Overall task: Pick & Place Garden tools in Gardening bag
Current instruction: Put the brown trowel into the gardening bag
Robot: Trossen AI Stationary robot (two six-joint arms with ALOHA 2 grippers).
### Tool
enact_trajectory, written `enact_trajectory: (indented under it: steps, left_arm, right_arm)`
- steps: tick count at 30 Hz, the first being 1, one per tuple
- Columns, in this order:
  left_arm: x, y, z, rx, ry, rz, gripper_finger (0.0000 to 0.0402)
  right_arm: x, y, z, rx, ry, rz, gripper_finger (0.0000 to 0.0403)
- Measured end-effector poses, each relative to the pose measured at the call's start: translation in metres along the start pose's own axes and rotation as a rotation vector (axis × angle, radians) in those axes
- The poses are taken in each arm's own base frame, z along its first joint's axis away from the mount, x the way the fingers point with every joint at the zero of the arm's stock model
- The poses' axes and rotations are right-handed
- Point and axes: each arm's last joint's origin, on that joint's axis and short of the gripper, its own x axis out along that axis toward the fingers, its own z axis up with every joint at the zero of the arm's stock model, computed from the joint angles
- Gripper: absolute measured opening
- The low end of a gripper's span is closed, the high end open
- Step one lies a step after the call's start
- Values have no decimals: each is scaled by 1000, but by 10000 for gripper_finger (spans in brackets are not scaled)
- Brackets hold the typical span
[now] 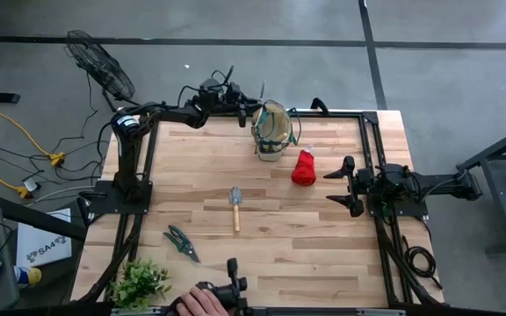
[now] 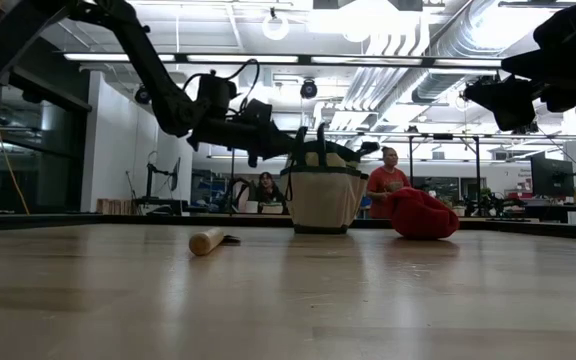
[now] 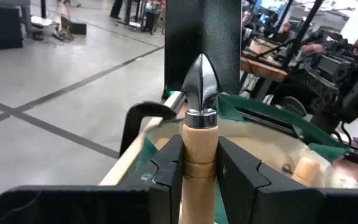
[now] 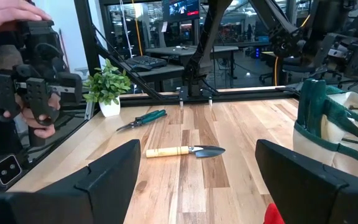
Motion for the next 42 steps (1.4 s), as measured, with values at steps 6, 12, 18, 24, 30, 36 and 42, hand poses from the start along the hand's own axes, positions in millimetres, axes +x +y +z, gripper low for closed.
enact_trajectory:
  steps: [6, 12, 18, 24, 30, 36, 42]
  left_arm:
    - [4, -4, -2, 11, -15, -19, 74]
    - [8, -6, -7, 9, -11, -9, 74]
    - [8, -5, -10, 2, -7, 1, 74]
    - [8, -4, -11, -29, 3, 33, 74]
    - [8, -3, -12, -46, 12, 53, 74]
    - [8, -2, -14, -194, 24, 63, 74]
    - [9, -4, -18, -228, 64, 43, 74]
  right_arm:
    - [0, 0, 0, 0, 0, 0, 311]
    - [0, 0, 0, 0, 0, 0, 311]
    - [0, 0, 0, 0, 0, 0, 311]
    - [0, 0, 0, 0, 0, 0, 311]
    - [0, 0, 0, 0, 0, 0, 311]
    - [0, 0, 0, 0, 0, 0, 311]
    - [0, 0, 0, 0, 0, 0, 311]
